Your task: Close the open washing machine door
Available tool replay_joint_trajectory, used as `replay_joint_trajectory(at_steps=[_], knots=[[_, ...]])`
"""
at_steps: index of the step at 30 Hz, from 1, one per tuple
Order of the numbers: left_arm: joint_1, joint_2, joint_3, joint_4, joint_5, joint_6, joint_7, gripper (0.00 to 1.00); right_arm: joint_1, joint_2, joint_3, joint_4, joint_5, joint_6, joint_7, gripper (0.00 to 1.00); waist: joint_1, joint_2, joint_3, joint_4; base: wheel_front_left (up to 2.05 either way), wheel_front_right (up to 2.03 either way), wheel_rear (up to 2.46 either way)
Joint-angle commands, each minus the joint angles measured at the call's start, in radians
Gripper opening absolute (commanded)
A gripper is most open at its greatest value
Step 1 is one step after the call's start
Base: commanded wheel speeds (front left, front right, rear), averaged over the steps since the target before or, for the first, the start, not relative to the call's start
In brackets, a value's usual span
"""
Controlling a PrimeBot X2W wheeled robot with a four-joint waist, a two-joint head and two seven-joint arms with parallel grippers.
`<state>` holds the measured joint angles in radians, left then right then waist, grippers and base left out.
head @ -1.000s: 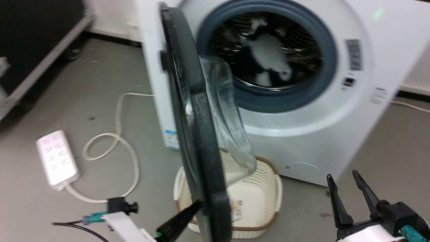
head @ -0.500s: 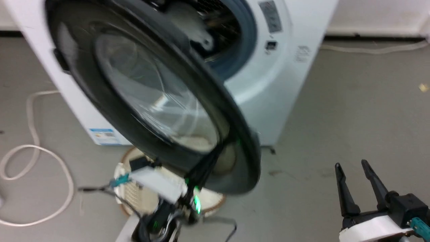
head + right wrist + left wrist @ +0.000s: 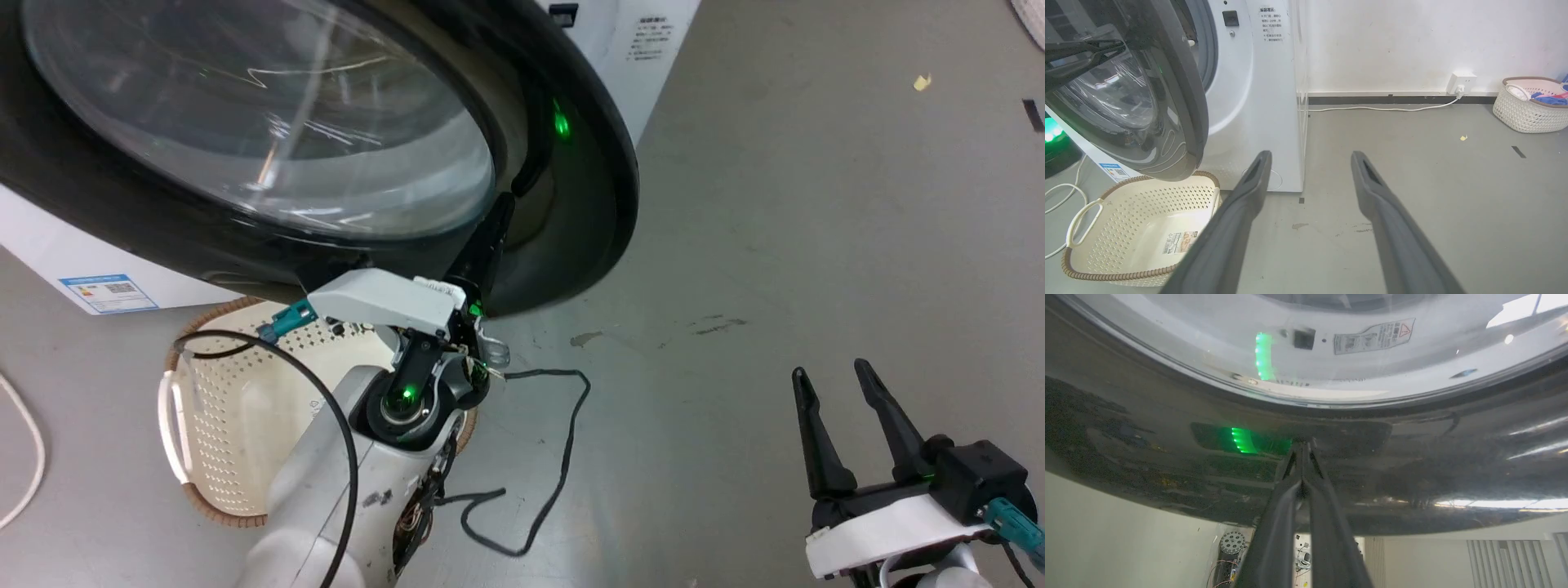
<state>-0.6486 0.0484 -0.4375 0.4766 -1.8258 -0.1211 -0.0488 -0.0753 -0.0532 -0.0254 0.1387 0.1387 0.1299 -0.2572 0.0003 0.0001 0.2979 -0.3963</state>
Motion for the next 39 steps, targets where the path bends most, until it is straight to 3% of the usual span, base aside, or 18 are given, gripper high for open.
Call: replay_joint_trajectory(at_steps=[1,7,13,14,15,16,20,23,26,27,29,34,38,39], knots=[[-0.024,0.002,-0.011,0.017,-0.008,-0.009,-0.010,0.00,-0.018,0.003,0.001,0.006,0.008,0.001,-0.005,1.00,-0.0003,-0.0001,0.003,-0.002,0.00,0.00,0.00],[0.021,0.008,-0.020,-0.012,0.043,-0.009,0.000,0.00,-0.009,0.003,-0.002,0.007,0.008,0.001,-0.005,1.00,-0.0003,-0.0001,-0.043,0.033,0.00,0.00,0.00],[0.154,0.079,-0.093,-0.133,0.232,-0.009,-0.038,0.00,0.036,0.003,-0.028,0.001,-0.015,0.001,-0.005,1.00,-0.0003,-0.0001,-0.140,0.148,0.00,0.00,0.00],[0.176,0.100,-0.111,-0.154,0.272,-0.009,-0.053,0.36,0.044,0.003,-0.034,0.000,-0.020,0.001,-0.005,1.00,-0.0003,-0.0001,-0.157,0.173,0.00,0.00,0.00],[0.196,0.127,-0.129,-0.170,0.318,-0.009,-0.076,0.54,0.049,0.003,-0.035,0.000,-0.024,0.001,-0.005,1.00,-0.0003,-0.0001,-0.170,0.191,0.00,0.00,0.00],[0.215,0.156,-0.150,-0.180,0.371,-0.009,-0.102,1.00,0.053,0.003,-0.040,-0.002,-0.024,0.001,-0.005,1.00,-0.0003,-0.0001,-0.185,0.214,0.00,0.00,0.00],[0.282,0.271,-0.181,-0.163,0.605,-0.008,-0.199,1.00,0.057,0.003,-0.046,-0.009,0.036,0.001,-0.005,1.00,-0.0003,-0.0001,-0.227,0.276,0.00,0.00,0.00],[0.327,0.300,-0.081,-0.185,0.804,0.031,-0.212,1.00,0.064,0.003,-0.035,-0.027,0.031,0.001,-0.005,1.00,-0.0003,-0.0001,-0.247,0.313,0.00,0.00,0.00],[0.403,0.279,0.067,-0.285,1.063,0.066,-0.212,1.00,0.074,0.003,-0.027,-0.048,0.013,0.001,-0.005,1.00,-0.0003,-0.0001,-0.260,0.343,0.00,0.00,0.00],[0.486,0.249,0.151,-0.369,1.295,0.098,-0.213,1.00,0.083,0.003,-0.007,-0.060,-0.020,0.001,-0.005,1.00,-0.0003,-0.0001,-0.269,0.355,0.00,0.00,0.00],[0.531,0.221,0.189,-0.421,1.421,0.124,-0.213,1.00,0.088,0.003,0.000,-0.065,-0.038,0.001,-0.005,1.00,-0.0003,-0.0001,-0.272,0.358,0.00,0.00,0.00],[0.631,0.144,0.237,-0.504,1.603,0.173,-0.213,1.00,0.100,0.003,0.020,-0.075,-0.049,0.001,-0.005,1.00,-0.0003,-0.0001,-0.274,0.367,0.00,0.00,0.00],[0.661,0.101,0.258,-0.510,1.643,0.150,-0.213,1.00,0.101,0.003,0.060,-0.061,-0.052,0.001,-0.005,1.00,-0.0003,-0.0001,-0.261,0.385,0.00,0.00,0.00],[0.661,0.096,0.259,-0.505,1.650,0.140,-0.213,1.00,0.095,0.000,0.072,-0.059,-0.056,0.001,-0.005,0.00,-0.0003,-0.0001,-0.254,0.391,0.00,0.00,0.00]])
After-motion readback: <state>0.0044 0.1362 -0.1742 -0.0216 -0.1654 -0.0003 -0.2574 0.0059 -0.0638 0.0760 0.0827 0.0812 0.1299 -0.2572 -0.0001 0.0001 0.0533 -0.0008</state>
